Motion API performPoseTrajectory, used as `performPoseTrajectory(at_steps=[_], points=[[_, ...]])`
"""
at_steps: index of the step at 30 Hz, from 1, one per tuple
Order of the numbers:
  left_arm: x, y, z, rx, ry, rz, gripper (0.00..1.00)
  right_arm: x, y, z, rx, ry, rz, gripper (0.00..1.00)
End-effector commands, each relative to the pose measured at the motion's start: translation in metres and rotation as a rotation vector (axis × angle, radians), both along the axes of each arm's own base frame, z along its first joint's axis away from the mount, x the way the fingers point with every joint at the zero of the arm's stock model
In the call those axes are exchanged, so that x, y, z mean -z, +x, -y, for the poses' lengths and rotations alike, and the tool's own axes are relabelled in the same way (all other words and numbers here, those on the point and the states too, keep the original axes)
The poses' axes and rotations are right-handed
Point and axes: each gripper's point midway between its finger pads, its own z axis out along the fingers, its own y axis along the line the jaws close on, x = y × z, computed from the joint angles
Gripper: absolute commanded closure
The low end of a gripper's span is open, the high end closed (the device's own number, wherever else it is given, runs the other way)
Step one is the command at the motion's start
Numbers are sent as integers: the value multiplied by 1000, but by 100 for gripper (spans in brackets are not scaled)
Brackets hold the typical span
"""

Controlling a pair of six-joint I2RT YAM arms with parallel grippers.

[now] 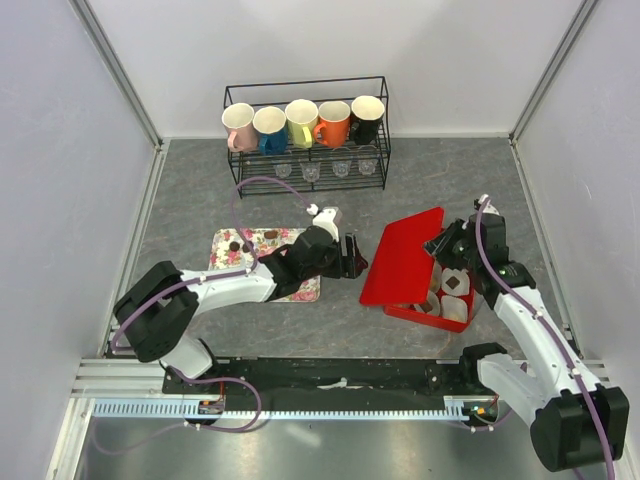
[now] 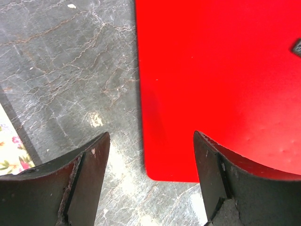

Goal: Pack the chocolate
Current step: Close the box lid on the packing box.

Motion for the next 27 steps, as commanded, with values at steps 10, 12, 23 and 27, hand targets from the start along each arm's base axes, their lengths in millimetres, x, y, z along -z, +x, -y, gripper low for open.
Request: performPoseTrajectory(at_steps=[10, 12, 23, 27], points=[[-79, 18, -49, -122, -378, 60, 19, -120, 4, -33, -106, 242, 298, 100], [-77, 15, -51, -115, -405, 40, 19, -135, 1, -37, -123, 278, 341, 100], [-112, 4, -45, 31, -724, -1, 13, -189, -19, -58, -237, 443, 479, 100], [-124, -4, -40, 104, -773, 2, 13, -195, -23, -61, -260, 474, 491, 100]])
